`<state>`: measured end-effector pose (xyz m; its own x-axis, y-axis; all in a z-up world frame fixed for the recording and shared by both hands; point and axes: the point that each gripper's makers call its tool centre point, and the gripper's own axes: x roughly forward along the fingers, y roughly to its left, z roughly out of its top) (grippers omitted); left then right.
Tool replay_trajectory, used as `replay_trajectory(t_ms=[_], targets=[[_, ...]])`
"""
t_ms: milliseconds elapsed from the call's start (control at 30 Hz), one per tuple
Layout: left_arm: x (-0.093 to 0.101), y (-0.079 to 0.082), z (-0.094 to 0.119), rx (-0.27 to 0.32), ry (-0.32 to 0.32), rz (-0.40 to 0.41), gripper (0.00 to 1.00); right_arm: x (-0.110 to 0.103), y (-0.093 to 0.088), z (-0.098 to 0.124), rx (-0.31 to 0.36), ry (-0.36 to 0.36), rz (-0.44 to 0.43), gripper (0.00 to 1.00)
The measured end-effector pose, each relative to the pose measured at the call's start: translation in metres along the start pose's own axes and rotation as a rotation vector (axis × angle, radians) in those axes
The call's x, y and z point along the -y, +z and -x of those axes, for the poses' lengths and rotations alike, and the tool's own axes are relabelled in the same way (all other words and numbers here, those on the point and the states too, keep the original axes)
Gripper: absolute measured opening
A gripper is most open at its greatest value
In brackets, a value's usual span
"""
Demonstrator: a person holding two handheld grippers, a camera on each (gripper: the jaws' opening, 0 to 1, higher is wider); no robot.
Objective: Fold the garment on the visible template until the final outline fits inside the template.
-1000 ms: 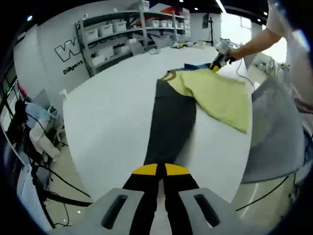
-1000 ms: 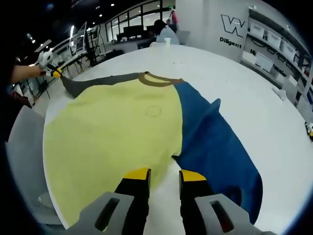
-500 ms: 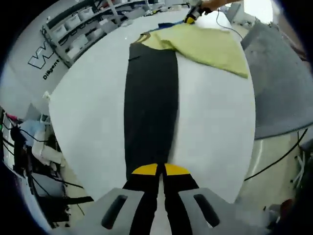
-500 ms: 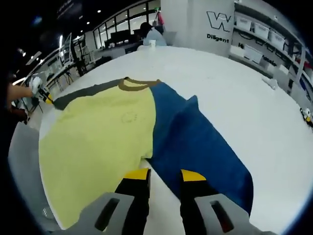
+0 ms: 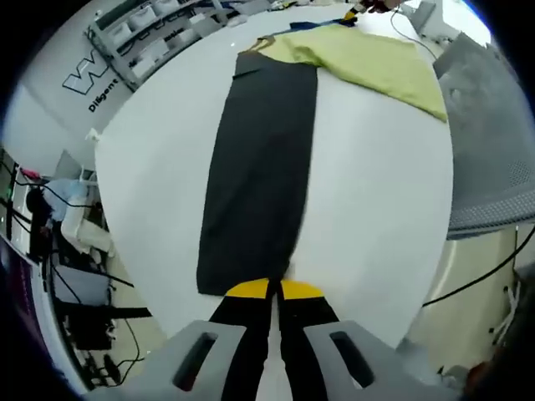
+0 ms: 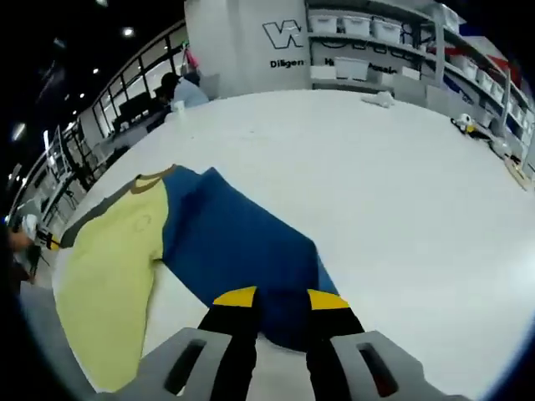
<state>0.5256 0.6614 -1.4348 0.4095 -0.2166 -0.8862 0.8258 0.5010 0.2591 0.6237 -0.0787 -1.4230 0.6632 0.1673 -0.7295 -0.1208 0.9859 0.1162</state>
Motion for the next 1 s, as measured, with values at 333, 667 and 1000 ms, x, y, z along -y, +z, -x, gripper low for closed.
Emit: replay_trajectory(t_ms=[333,667,1000], targets=[[0.001,0.001,0.000,-0.031,0.014,0.011,0.05,0.027,0.005,0.018,0.090,-0.100,-0.033,0.15],[0.005,0.001,0.000,-0.060,0.018,0.060,0.05,0.037,-0.022,0.008,0.005,-0.063,0.033,0.01],[-0.003,-0.001,0.001,-0.059,0.067,0.247,0.05,0.092,-0.007,0.023,0.015,-0.119,0.194,0.00]])
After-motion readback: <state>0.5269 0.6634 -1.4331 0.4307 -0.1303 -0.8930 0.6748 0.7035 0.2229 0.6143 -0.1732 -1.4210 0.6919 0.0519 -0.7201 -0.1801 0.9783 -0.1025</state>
